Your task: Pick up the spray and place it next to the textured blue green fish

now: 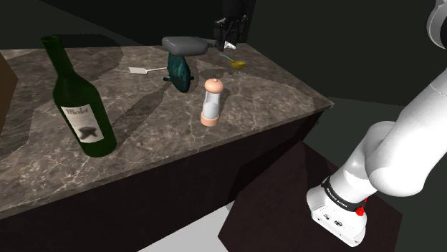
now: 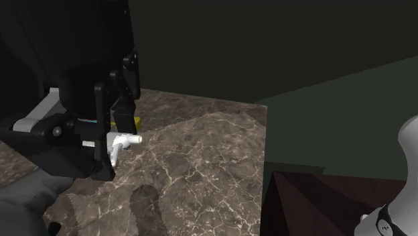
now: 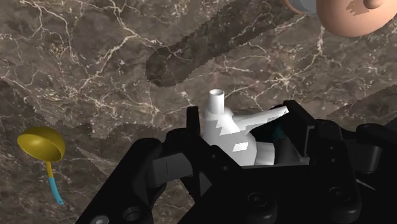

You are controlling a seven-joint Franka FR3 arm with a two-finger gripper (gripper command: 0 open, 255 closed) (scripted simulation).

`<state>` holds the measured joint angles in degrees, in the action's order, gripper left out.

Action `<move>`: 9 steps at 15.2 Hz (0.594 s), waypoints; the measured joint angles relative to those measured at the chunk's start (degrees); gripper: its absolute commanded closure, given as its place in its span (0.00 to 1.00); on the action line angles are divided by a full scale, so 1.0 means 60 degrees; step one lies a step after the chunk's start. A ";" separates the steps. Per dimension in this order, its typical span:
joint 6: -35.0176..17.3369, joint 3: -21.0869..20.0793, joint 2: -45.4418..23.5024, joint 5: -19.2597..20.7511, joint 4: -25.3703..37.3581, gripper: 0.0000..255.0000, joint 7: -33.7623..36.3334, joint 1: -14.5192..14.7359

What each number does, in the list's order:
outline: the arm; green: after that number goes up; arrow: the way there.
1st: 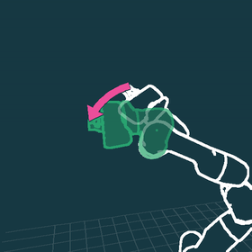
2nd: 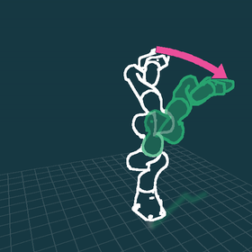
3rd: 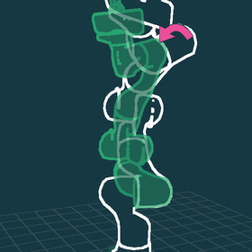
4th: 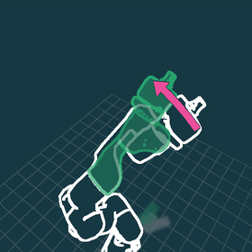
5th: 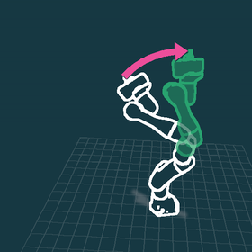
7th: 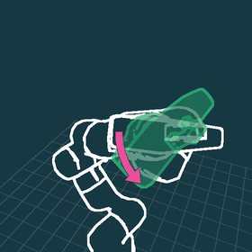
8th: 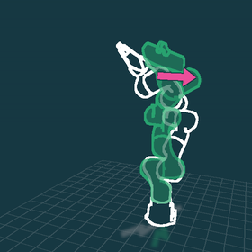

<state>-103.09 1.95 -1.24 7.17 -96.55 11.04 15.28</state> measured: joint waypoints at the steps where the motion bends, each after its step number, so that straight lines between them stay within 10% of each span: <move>1: -0.0108 -0.0011 0.0003 0.0005 -0.0115 1.00 0.0038 0.0011; 9: -0.1112 -0.0006 0.0006 0.0045 -0.1130 1.00 0.0169 0.0006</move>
<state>-109.76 1.91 -1.21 7.44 -103.33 12.05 15.32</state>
